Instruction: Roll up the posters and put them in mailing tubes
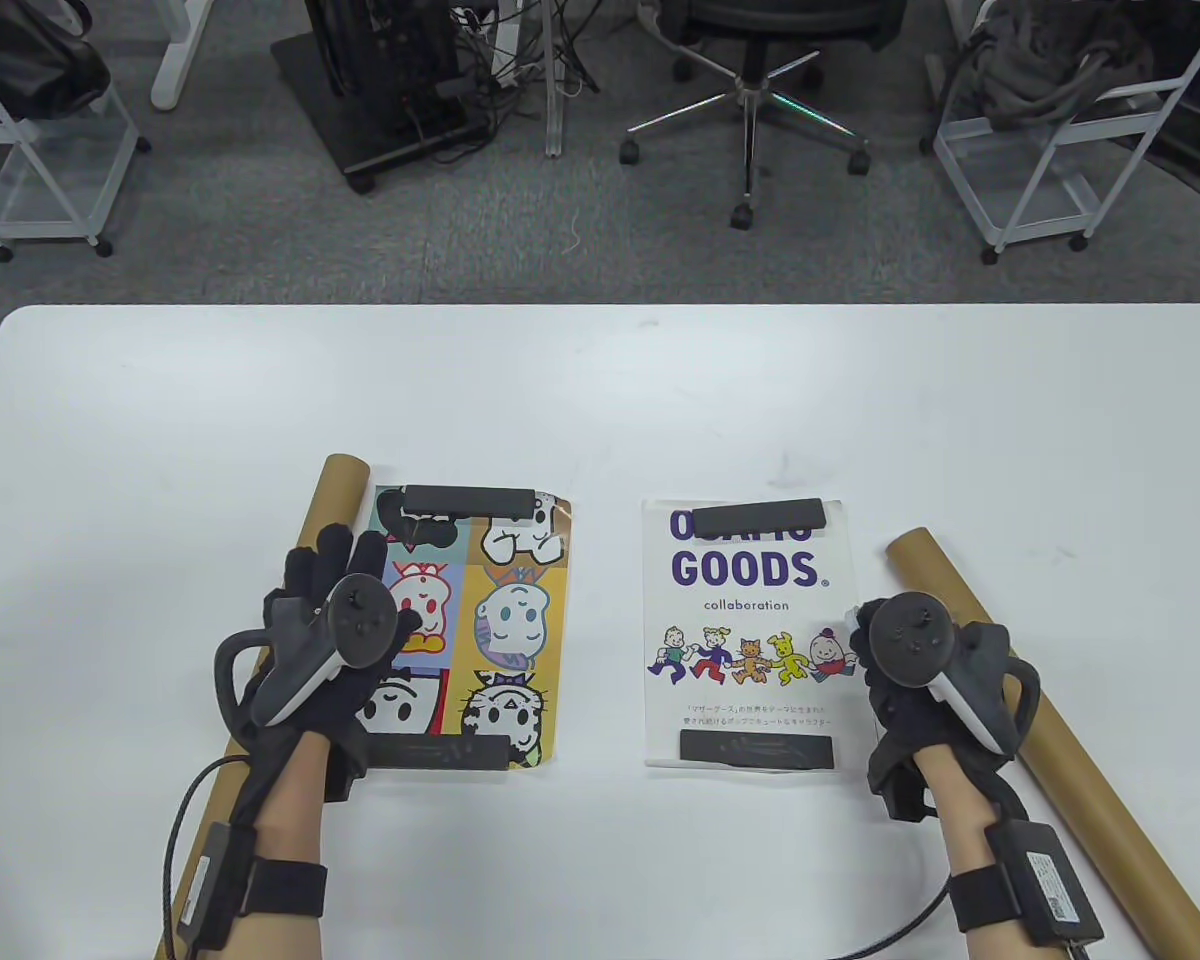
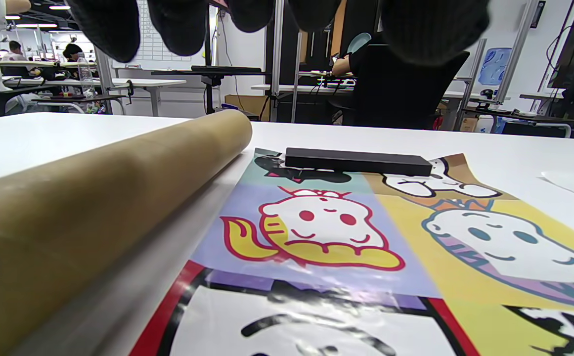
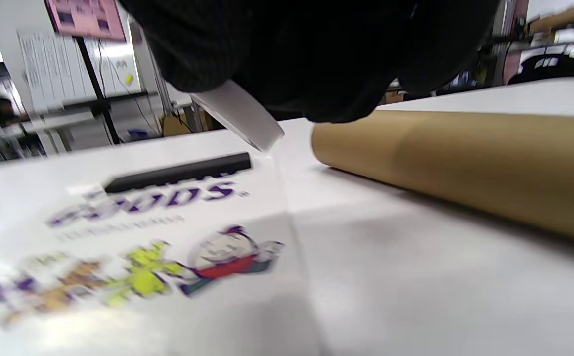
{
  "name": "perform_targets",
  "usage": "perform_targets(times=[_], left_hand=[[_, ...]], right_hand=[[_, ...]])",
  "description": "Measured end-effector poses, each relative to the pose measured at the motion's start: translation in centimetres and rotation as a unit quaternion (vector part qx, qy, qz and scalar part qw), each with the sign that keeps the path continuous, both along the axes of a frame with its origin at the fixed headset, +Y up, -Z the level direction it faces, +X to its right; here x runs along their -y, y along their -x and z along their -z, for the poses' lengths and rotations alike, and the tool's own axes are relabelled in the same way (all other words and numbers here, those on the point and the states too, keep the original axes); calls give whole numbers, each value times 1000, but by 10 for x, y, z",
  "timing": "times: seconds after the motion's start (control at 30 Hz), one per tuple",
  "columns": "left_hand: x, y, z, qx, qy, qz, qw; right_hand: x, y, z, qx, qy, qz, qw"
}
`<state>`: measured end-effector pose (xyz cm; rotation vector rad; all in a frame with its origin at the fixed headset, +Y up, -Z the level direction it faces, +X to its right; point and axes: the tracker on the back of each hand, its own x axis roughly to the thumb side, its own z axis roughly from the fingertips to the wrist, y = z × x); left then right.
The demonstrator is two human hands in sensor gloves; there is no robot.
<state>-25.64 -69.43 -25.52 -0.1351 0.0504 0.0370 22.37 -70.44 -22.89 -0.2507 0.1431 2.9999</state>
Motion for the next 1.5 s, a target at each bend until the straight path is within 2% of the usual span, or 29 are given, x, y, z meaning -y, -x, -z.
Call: perform_targets(times=[0.07, 0.23, 0.73, 1.0, 1.07, 1.17, 1.3, 1.4, 1.5], left_hand=[[0, 0, 0, 0, 2, -2, 1000], [0, 1, 0, -1, 1, -3, 1000], [-3, 5, 1, -4, -2, -13, 1000], [-4, 6, 1, -4, -2, -13, 1000], [-5, 6, 1, -3, -1, -14, 1000], [-6, 7, 1, -4, -8, -22, 1000], [-5, 6, 1, -1, -2, -20, 1000], [-3, 6, 2, 0, 3, -18, 1000], [-4, 5, 2, 2, 3, -27, 1000]], right_hand=[[7, 6, 1, -5, 33, -89, 995], [22, 11, 3, -14, 71, -177, 982], [47, 12, 6, -14, 120, -229, 966], [45, 11, 6, -17, 114, -232, 966], [39, 11, 4, -22, 117, -234, 965], [21, 8, 4, -21, 95, -211, 973], [-5, 3, 5, -26, 57, -84, 994], [-14, 5, 9, -85, 60, 5, 995], [-18, 11, 13, -102, 41, 30, 994]])
